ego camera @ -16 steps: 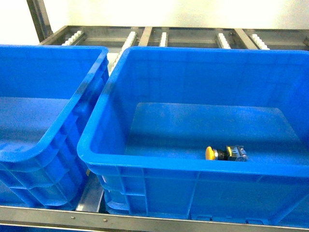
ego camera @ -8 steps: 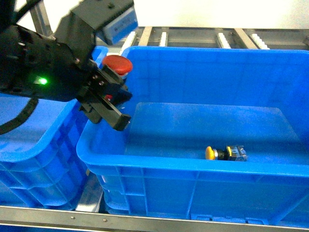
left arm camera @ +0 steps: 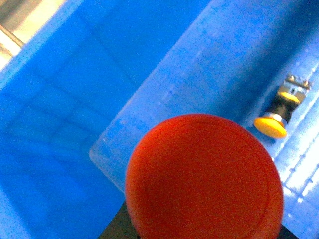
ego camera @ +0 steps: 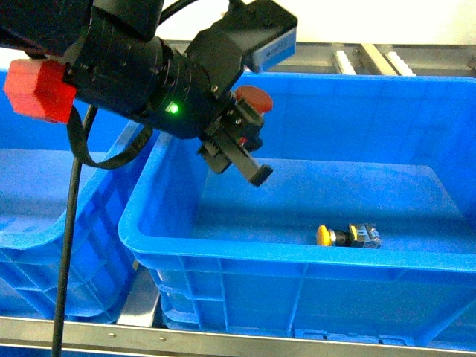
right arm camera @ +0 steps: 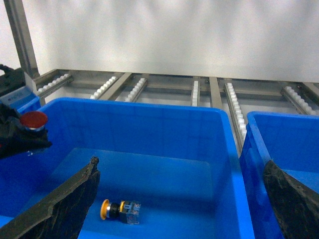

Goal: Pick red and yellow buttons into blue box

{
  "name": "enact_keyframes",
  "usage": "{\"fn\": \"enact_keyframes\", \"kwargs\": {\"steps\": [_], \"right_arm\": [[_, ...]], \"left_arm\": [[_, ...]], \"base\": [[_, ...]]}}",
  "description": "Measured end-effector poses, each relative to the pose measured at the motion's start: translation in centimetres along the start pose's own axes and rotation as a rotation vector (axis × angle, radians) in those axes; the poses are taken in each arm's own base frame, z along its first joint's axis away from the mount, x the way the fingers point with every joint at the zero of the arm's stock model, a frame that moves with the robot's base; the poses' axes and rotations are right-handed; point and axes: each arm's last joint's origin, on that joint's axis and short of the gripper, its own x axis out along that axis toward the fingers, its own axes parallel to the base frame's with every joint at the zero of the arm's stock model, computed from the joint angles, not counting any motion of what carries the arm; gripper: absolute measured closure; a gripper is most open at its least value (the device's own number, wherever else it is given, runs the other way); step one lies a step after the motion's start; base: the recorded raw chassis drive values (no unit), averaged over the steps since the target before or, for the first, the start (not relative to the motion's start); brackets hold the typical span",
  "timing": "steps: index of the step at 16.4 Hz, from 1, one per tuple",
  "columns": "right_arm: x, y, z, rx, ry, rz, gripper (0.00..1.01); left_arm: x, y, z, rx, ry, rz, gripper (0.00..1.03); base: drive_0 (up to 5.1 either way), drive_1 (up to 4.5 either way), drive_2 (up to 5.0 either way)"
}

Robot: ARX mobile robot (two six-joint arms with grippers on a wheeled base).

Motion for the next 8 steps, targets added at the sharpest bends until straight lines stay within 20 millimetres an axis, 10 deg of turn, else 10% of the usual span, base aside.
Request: {"fn": "enact_keyframes", "kwargs": {"steps": [8], "right_arm": [[0.0,0.0,0.0,0.000,0.001,0.000,0.03]], "left_arm": [[2.0,-0.4,-0.3,-0.158,-0.029,-0.021,0.65]], "base": [[0.0,0.00,0.0]]}}
